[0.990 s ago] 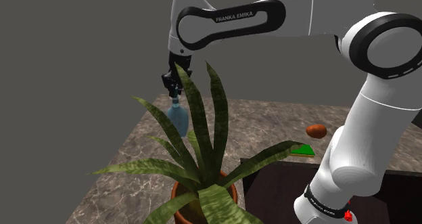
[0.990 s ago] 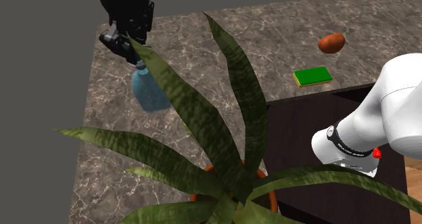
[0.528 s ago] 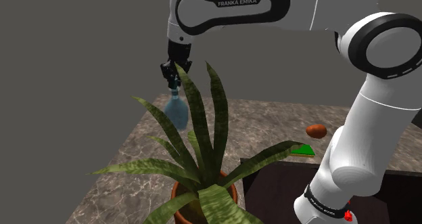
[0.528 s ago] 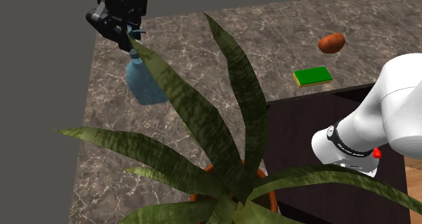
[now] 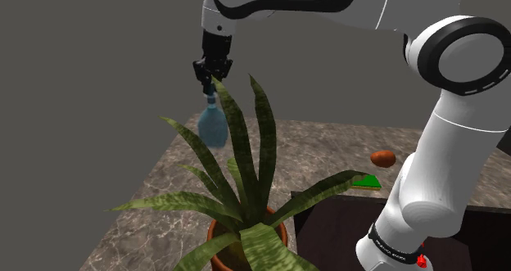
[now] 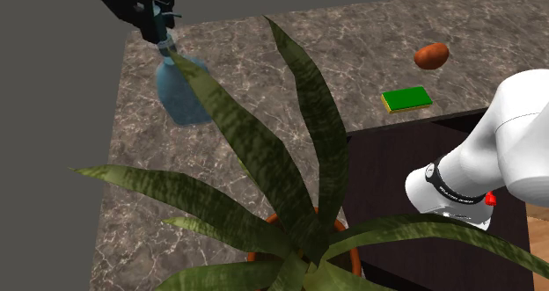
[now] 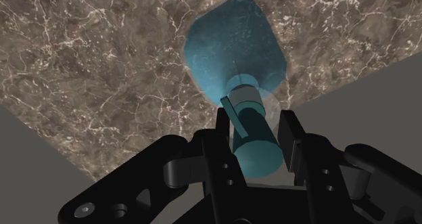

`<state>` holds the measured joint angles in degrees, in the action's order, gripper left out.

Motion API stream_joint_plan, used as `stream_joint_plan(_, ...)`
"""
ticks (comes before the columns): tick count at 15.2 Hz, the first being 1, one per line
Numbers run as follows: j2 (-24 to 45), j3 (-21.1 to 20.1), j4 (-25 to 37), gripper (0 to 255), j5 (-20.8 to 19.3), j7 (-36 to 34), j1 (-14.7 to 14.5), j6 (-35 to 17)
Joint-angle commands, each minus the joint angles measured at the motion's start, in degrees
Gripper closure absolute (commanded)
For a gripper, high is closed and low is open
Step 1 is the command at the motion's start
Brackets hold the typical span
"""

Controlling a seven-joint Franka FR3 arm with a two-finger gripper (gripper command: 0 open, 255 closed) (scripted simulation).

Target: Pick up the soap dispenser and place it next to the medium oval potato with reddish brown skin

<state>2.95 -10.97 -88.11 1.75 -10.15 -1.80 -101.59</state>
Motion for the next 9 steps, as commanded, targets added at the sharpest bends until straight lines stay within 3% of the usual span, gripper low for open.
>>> stream_joint_plan(1, 0.53, -0.06, 2.25, 255, -0.14, -0.19, -0.08, 1.72)
stream_joint_plan(9, 3.16, -0.23, 12.0, 255, -0.75, -0.75, -0.39, 8.87)
